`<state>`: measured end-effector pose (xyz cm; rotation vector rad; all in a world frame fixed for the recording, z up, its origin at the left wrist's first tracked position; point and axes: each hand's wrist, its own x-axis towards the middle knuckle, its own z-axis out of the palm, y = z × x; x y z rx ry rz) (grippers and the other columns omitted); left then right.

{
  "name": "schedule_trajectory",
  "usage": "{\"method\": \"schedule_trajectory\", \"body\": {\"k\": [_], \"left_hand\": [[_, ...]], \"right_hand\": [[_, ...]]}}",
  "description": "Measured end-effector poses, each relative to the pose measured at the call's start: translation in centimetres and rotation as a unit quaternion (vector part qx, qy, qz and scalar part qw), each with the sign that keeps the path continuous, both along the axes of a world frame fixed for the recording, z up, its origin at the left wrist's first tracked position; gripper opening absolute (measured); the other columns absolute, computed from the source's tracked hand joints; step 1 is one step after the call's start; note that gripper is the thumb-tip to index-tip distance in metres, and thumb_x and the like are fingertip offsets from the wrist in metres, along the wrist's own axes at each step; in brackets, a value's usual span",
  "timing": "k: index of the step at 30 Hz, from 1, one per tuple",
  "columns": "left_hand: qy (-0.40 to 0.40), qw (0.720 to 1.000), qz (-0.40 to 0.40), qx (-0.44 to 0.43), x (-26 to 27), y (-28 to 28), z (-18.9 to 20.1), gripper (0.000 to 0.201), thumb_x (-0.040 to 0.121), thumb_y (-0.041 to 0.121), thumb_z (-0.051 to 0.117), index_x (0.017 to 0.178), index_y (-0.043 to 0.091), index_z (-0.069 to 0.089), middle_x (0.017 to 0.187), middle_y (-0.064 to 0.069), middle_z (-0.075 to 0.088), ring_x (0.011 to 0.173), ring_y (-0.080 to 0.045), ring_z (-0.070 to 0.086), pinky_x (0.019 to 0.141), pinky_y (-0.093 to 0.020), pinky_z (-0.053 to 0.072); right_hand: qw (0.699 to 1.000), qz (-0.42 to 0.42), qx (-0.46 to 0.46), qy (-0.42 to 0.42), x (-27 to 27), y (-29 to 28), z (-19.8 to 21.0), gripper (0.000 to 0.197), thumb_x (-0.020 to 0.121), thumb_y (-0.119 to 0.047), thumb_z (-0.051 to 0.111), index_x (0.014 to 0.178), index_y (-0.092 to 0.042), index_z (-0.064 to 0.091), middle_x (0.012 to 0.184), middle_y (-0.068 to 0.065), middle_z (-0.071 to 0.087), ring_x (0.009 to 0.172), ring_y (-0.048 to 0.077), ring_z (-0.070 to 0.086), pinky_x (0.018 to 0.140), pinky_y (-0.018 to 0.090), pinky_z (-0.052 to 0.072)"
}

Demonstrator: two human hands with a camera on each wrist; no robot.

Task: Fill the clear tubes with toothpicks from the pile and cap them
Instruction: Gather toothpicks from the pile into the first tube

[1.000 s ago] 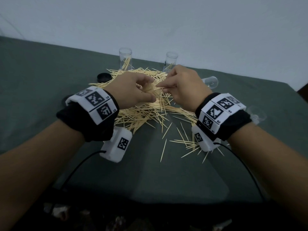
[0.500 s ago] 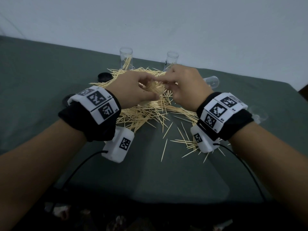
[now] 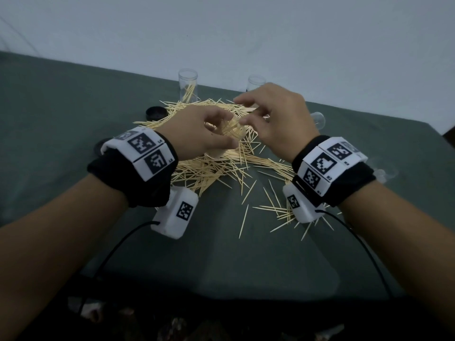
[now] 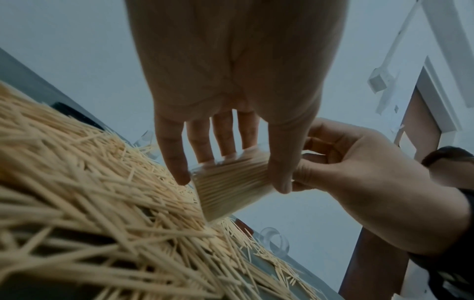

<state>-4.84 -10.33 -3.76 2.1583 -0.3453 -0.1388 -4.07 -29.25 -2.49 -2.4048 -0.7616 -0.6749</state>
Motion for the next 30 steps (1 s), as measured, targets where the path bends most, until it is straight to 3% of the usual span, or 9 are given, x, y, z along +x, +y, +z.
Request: {"method": "schedule_trajectory", "body": {"k": [3,9,13,17,19,22,24,26,30], "left_hand": [[0.004,1.000,0.002,-0.001,0.0,0.1,0.1,0.062,0.071,0.044,0.082,0.128,0.031,0.060,0.114,0.008,0.065,0.100,-0.007,0.065,0.090,-0.039,0.056],[0.007,1.000,-0.015,-0.012,-0.3,-0.3,0.4,0.063,0.070,0.045,0.082,0.127,0.031,0.060,0.116,0.005,0.064,0.101,-0.008,0.065,0.093,-0.040,0.054],[-0.001,1.000,0.003,-0.016,-0.3,-0.2,0.3,0.059,0.072,0.044,0.081,0.126,0.033,0.060,0.113,0.009,0.062,0.100,-0.005,0.063,0.090,-0.037,0.055],[0.010,0.999,0.015,-0.043,-0.1,0.1,0.2,0.055,0.073,0.042,0.080,0.124,0.031,0.061,0.108,0.013,0.065,0.096,-0.005,0.067,0.086,-0.040,0.058],[0.012,0.999,0.015,-0.047,0.0,0.2,0.1,0.053,0.073,0.041,0.081,0.122,0.031,0.062,0.107,0.013,0.067,0.096,-0.006,0.067,0.087,-0.042,0.057],[0.012,0.999,0.020,-0.047,0.0,0.1,0.0,0.054,0.072,0.042,0.082,0.121,0.032,0.062,0.109,0.010,0.066,0.097,-0.008,0.067,0.087,-0.043,0.057],[0.014,0.999,0.026,-0.044,0.0,0.1,0.1,0.058,0.072,0.041,0.082,0.124,0.031,0.060,0.112,0.008,0.065,0.098,-0.008,0.066,0.085,-0.041,0.058],[0.016,0.998,0.023,-0.051,-0.1,0.1,0.2,0.059,0.073,0.037,0.082,0.126,0.029,0.059,0.112,0.007,0.065,0.099,-0.007,0.065,0.085,-0.039,0.058],[0.019,0.998,0.012,-0.066,-0.2,0.1,0.2,0.056,0.073,0.031,0.082,0.125,0.025,0.060,0.111,0.005,0.068,0.102,-0.010,0.066,0.090,-0.040,0.056]], "right_hand": [[0.999,-0.013,0.019,-0.036,0.6,-0.3,-0.2,0.020,0.087,-0.009,0.064,0.103,-0.014,0.074,0.096,0.005,0.067,0.085,0.018,0.064,0.078,0.032,0.052],[1.000,-0.023,-0.009,-0.018,0.9,-0.7,-0.5,0.017,0.082,-0.014,0.068,0.097,-0.016,0.076,0.090,0.004,0.071,0.085,0.021,0.066,0.080,0.041,0.052],[0.999,-0.047,-0.022,-0.004,0.8,-0.7,-0.4,0.033,0.083,0.001,0.057,0.104,-0.016,0.076,0.102,0.005,0.070,0.096,0.024,0.065,0.086,0.040,0.051],[0.984,-0.020,-0.161,0.074,0.0,-0.6,-0.3,0.062,0.078,0.011,0.051,0.125,-0.026,0.065,0.135,0.004,0.057,0.126,0.027,0.050,0.106,0.040,0.039],[0.974,-0.009,-0.204,0.100,-0.2,-0.5,-0.5,0.068,0.078,0.011,0.051,0.133,-0.028,0.057,0.143,0.005,0.049,0.133,0.027,0.043,0.108,0.037,0.033],[0.989,-0.016,-0.131,0.068,-0.2,-0.4,-0.3,0.062,0.078,0.012,0.051,0.127,-0.024,0.063,0.137,0.006,0.054,0.127,0.025,0.049,0.104,0.033,0.037],[0.996,-0.014,-0.081,0.047,-0.1,-0.6,-0.1,0.051,0.076,0.012,0.051,0.110,-0.021,0.072,0.128,0.004,0.059,0.119,0.024,0.054,0.100,0.037,0.043],[0.994,-0.013,-0.094,0.062,0.0,-0.7,0.0,0.046,0.077,0.010,0.051,0.098,-0.024,0.074,0.128,0.001,0.059,0.120,0.022,0.053,0.100,0.041,0.043],[0.985,-0.037,-0.138,0.095,0.0,-0.8,-0.4,0.051,0.080,0.007,0.053,0.114,-0.028,0.069,0.139,0.002,0.051,0.128,0.023,0.047,0.104,0.040,0.040]]}}
